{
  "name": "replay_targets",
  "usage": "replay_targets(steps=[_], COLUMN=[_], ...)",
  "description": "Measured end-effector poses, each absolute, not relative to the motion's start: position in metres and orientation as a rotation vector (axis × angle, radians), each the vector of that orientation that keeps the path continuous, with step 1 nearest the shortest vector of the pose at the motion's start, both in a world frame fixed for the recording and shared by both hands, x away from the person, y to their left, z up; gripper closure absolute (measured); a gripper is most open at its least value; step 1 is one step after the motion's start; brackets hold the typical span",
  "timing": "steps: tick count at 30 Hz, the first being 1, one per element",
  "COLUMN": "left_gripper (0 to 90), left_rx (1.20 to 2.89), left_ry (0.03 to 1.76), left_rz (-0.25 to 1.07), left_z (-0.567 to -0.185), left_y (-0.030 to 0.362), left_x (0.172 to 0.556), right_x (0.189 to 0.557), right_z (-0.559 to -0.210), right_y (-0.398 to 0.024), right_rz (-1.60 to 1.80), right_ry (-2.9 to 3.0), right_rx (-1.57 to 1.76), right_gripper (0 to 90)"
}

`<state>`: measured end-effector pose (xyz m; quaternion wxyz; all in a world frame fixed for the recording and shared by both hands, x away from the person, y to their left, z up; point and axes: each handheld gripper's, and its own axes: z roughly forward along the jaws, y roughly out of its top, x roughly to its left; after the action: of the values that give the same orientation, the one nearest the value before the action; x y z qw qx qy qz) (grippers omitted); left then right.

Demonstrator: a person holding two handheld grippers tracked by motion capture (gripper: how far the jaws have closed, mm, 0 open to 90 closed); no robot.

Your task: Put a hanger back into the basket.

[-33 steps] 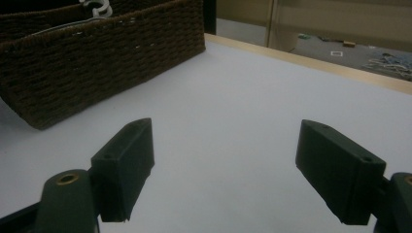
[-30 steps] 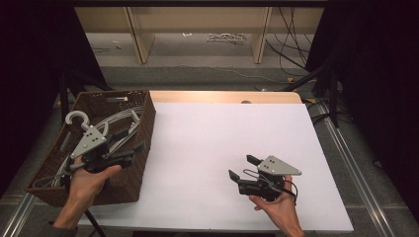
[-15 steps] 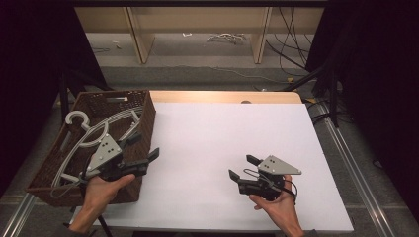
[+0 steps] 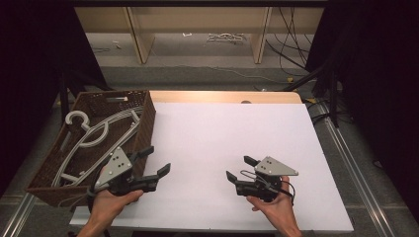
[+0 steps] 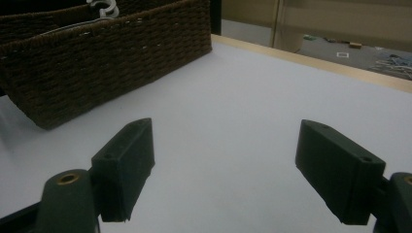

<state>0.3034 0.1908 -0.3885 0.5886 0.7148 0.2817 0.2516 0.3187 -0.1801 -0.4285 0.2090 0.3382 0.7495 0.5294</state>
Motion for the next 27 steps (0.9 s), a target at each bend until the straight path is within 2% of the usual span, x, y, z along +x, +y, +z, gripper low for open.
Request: replay_targets(steps=[3,6,15,19,27], left_gripper=[21.4,15.4,15.7,15.7,15.7], left_rx=[1.658,1.664,1.670,1.713,1.726], left_ry=[0.654,0.648,0.640,0.601,0.609], left_rz=[0.560,0.529,0.490,0.572,0.584], left_z=[-0.393,-0.401,-0.417,-0.423,-0.426], left_y=[0.188,0.185,0.177,0.177,0.184], left_x=[0.301,0.300,0.297,0.297,0.285], right_x=[0.317,0.317,0.306,0.301,0.285], right_z=[-0.427,-0.427,-0.427,-0.427,-0.433], right_y=[-0.180,-0.181,-0.182,-0.182,-0.183], right_rz=[1.478,1.483,1.494,1.491,1.492], right_ry=[2.095,2.074,2.086,2.093,2.125], right_rx=[0.963,0.962,0.963,0.971,0.969], right_gripper=[22.5,16.6,16.7,16.6,16.4])
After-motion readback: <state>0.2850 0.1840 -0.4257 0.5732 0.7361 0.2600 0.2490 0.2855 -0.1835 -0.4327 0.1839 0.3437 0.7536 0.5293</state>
